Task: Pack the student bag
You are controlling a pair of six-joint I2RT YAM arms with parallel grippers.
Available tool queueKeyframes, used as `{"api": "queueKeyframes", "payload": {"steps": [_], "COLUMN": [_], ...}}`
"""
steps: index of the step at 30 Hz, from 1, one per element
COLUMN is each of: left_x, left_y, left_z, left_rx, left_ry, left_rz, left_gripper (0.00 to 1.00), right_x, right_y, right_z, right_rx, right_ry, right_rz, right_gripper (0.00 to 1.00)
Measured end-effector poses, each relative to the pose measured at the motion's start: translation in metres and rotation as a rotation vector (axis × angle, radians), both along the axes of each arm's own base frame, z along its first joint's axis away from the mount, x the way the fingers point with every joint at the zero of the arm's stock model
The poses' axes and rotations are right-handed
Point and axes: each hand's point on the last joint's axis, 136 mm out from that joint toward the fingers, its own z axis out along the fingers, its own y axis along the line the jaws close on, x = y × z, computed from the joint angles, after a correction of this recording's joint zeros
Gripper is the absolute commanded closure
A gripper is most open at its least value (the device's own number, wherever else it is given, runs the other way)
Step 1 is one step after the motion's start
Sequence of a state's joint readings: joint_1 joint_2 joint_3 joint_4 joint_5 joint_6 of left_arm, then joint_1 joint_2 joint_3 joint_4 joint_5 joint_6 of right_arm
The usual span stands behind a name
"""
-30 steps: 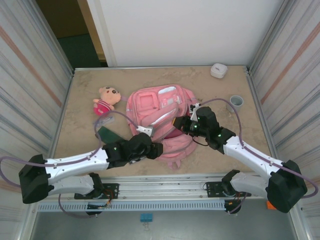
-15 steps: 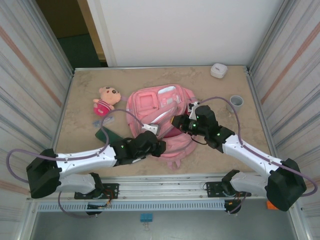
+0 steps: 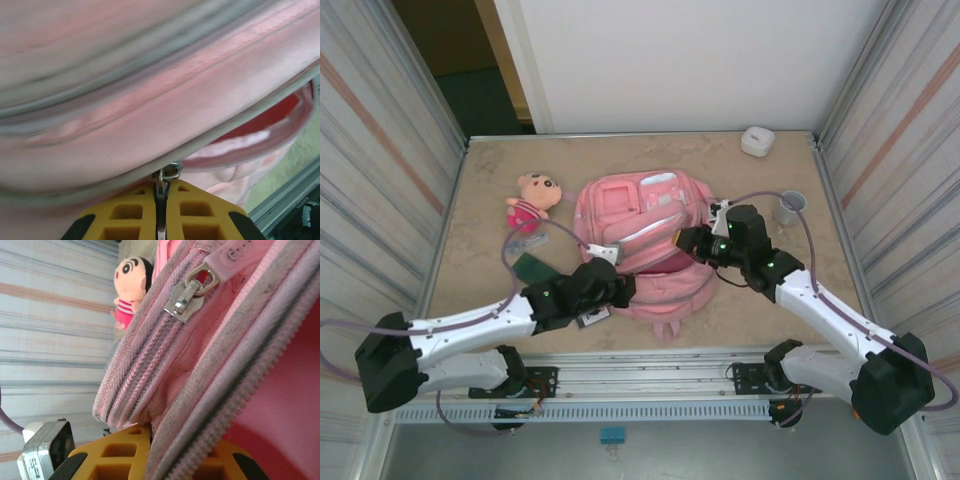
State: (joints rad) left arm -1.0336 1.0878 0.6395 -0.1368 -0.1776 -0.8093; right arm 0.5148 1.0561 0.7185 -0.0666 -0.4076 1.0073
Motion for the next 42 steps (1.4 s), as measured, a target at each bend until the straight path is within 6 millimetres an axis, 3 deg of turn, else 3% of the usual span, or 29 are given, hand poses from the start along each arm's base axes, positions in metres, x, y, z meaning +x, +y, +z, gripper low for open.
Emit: {"api": "queueKeyframes", "payload": {"steps": [3, 6, 8, 11, 17, 20, 24, 25, 27, 33, 35, 38, 39, 40, 42], "left_x": [0.002, 0.005, 0.006, 0.007, 0.007, 0.007, 0.007, 0.007, 0.008, 0.022, 0.024, 0.022, 0.022, 0.023, 0.023], "left_y": [0.018, 0.026, 0.026, 0.022, 0.012, 0.010, 0.010, 0.010, 0.012, 0.027, 0.031, 0.030, 0.031, 0.033, 0.035], "left_z": [-0.005, -0.006, -0.005, -0.007, -0.014, -0.016, -0.017, -0.017, -0.017, 0.003, 0.008, 0.009, 0.007, 0.002, -0.006], "left_rx": [0.022, 0.032, 0.032, 0.030, 0.039, 0.044, 0.048, 0.053, 0.064, 0.026, 0.004, -0.016, -0.012, -0.002, 0.012], "left_ry": [-0.010, -0.030, -0.045, -0.064, -0.064, -0.061, -0.065, -0.065, -0.077, -0.153, -0.184, -0.204, -0.202, -0.195, -0.177], "left_rz": [0.032, 0.036, 0.026, 0.003, -0.041, -0.055, -0.057, -0.057, -0.058, -0.014, -0.009, -0.027, -0.025, -0.022, -0.022], "left_gripper": [1.00, 1.00, 1.00, 1.00, 1.00, 1.00, 1.00, 1.00, 1.00, 1.00, 1.00, 1.00, 1.00, 1.00, 1.00], "right_x": [0.004, 0.004, 0.002, -0.006, -0.032, -0.032, -0.027, -0.025, -0.022, -0.007, -0.007, -0.011, -0.011, -0.009, -0.008], "right_y": [-0.009, -0.007, 0.000, 0.014, 0.040, 0.048, 0.052, 0.050, 0.048, 0.028, 0.022, 0.017, 0.015, 0.013, 0.015], "right_z": [0.007, 0.011, 0.016, 0.013, -0.016, -0.017, -0.030, -0.031, -0.027, 0.002, 0.009, 0.009, 0.009, 0.010, 0.012], "right_rx": [0.011, 0.026, 0.050, 0.077, 0.057, 0.063, 0.042, 0.035, 0.028, 0.010, 0.000, -0.006, -0.007, -0.005, 0.012], "right_ry": [-0.006, -0.008, -0.034, -0.080, -0.054, -0.059, -0.037, -0.037, -0.037, -0.015, -0.007, 0.012, 0.015, 0.014, -0.001], "right_rz": [-0.014, -0.008, 0.002, 0.006, 0.005, -0.021, -0.041, -0.041, -0.023, 0.066, 0.098, 0.119, 0.113, 0.100, 0.076], "right_gripper": [0.92, 0.58, 0.47, 0.42, 0.39, 0.45, 0.89, 0.95, 0.99, 0.98, 0.92, 0.57, 0.49, 0.43, 0.40]}}
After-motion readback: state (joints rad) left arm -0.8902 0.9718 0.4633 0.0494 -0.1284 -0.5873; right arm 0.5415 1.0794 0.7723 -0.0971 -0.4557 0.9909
